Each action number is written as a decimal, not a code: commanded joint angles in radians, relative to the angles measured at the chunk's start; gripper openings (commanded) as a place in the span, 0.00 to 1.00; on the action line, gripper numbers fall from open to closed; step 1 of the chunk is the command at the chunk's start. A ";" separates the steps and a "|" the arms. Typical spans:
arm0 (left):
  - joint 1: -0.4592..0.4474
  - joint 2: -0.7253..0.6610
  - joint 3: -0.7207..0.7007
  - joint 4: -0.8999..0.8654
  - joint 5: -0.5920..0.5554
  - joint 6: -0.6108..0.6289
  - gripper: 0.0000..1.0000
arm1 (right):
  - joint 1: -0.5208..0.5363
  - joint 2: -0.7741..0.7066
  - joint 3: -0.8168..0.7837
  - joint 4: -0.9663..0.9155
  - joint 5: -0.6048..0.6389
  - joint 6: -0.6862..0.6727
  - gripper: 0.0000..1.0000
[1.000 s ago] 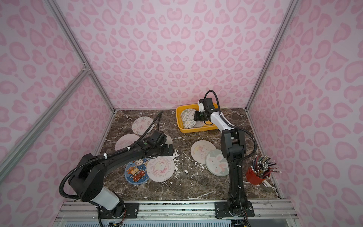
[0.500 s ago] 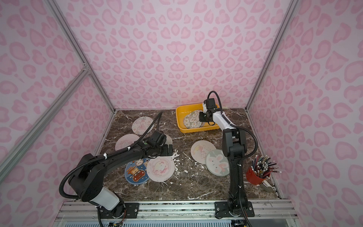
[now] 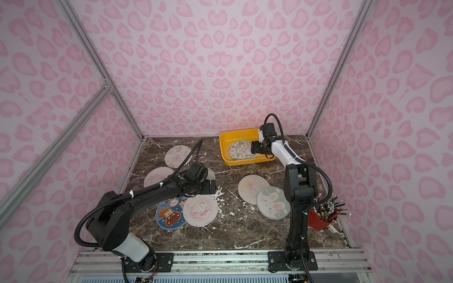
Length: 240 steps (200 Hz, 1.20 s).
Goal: Put the coasters into the storage box
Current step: Place the coaster in the storage box, then move the coaster to the center of the board.
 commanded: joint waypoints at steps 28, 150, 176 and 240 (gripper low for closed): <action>-0.018 0.024 0.034 0.000 0.018 0.031 0.99 | -0.039 -0.227 -0.325 0.082 0.006 0.104 0.87; -0.095 0.104 0.102 0.002 0.055 0.064 1.00 | -0.278 -0.480 -0.843 0.191 -0.016 0.260 0.81; -0.096 0.099 0.098 -0.001 0.053 0.069 1.00 | -0.299 -0.444 -0.866 0.212 -0.022 0.256 0.77; -0.095 0.094 0.082 0.001 0.055 0.070 1.00 | -0.298 -0.453 -0.935 0.186 -0.073 0.257 0.78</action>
